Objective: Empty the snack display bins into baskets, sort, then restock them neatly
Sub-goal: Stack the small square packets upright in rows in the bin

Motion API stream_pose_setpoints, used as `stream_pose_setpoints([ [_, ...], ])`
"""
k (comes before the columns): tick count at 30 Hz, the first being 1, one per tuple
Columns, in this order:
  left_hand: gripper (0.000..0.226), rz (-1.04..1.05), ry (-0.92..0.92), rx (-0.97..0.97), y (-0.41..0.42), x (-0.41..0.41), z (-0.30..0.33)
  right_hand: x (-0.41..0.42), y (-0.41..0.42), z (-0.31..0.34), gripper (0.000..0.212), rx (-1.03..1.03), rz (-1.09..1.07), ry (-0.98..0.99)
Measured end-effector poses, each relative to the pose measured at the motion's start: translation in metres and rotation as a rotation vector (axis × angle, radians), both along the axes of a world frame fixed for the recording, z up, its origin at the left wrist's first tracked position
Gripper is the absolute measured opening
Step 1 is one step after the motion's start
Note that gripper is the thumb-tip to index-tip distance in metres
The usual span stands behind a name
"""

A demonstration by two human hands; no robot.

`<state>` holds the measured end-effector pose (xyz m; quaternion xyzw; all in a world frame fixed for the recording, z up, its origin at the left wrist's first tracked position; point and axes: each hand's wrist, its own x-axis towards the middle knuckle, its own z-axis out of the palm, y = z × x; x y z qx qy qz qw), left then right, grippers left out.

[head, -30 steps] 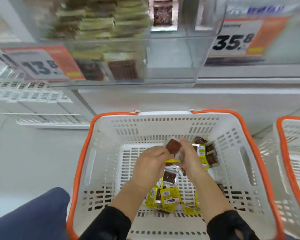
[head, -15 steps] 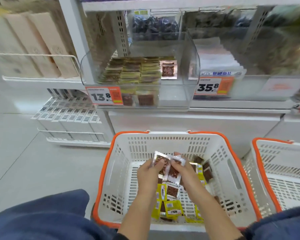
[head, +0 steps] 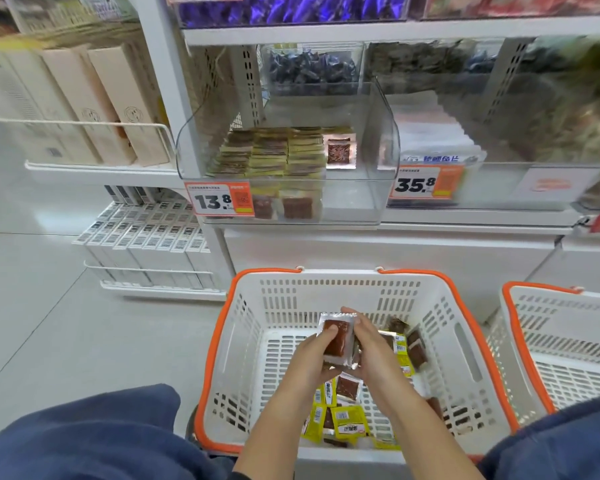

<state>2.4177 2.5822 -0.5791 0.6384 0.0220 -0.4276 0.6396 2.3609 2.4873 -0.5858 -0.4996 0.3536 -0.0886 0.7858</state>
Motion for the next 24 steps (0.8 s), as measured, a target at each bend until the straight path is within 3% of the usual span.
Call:
stream_pose_setpoints([
  [8,0.029,0.198,0.116,-0.208,-0.001,0.006,0.007,0.008,0.005,0.006,0.039,0.093,-0.038,-0.101],
  [12,0.028,0.179,0.127,-0.288,0.006,0.012,0.009,0.011,0.008,0.014,0.042,0.07,-0.007,-0.126],
  [16,0.03,0.133,-0.037,-0.192,0.003,0.014,0.021,0.017,0.012,0.024,0.028,0.121,-0.07,-0.122],
  [20,0.017,0.128,-0.266,-0.067,-0.016,0.021,0.055,0.027,0.015,0.057,0.045,-0.023,0.004,-0.175],
  [24,0.03,0.083,-0.462,-0.113,-0.04,0.046,0.118,0.045,-0.01,0.112,0.022,-0.141,-0.068,-0.293],
])
